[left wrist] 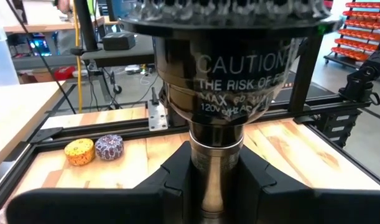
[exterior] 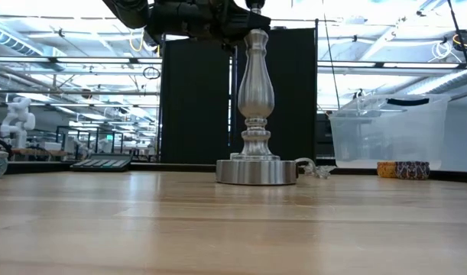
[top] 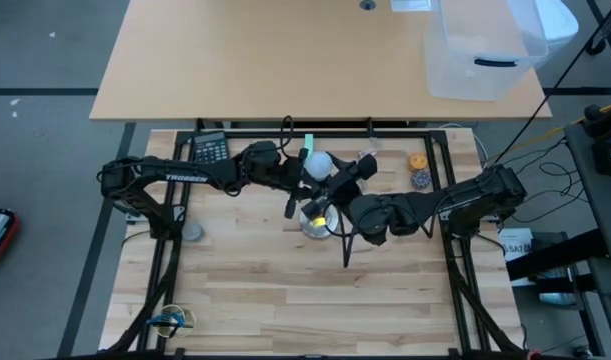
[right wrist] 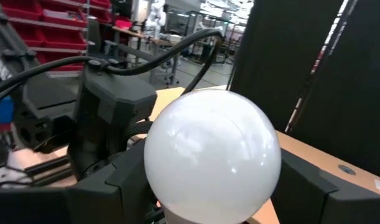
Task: Screw lightbulb
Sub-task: Remove the white lightbulb from the desk lamp
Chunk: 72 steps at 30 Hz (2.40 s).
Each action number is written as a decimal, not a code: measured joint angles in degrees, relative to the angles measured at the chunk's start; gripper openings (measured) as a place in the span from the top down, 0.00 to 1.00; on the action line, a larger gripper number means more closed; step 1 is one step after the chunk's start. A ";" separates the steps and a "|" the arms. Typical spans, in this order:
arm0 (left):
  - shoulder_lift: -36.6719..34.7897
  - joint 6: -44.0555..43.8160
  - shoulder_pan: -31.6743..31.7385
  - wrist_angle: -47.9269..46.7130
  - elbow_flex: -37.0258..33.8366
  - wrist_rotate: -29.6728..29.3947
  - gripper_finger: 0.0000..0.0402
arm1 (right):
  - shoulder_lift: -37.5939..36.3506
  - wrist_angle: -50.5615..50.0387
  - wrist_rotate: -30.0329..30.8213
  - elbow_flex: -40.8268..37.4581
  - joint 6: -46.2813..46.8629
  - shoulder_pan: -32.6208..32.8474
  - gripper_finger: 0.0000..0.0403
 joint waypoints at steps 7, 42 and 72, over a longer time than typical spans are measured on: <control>0.00 0.87 0.05 -0.21 0.08 1.63 0.82 | -2.48 -7.36 -5.00 0.09 1.06 -0.02 0.40; 0.01 0.59 0.07 0.22 0.08 8.84 0.82 | -15.38 -28.81 -64.04 -0.09 -19.93 -18.89 0.44; 0.02 -1.18 0.79 -0.09 0.03 10.10 0.82 | -23.13 -33.18 -64.46 0.02 -12.88 -16.05 0.40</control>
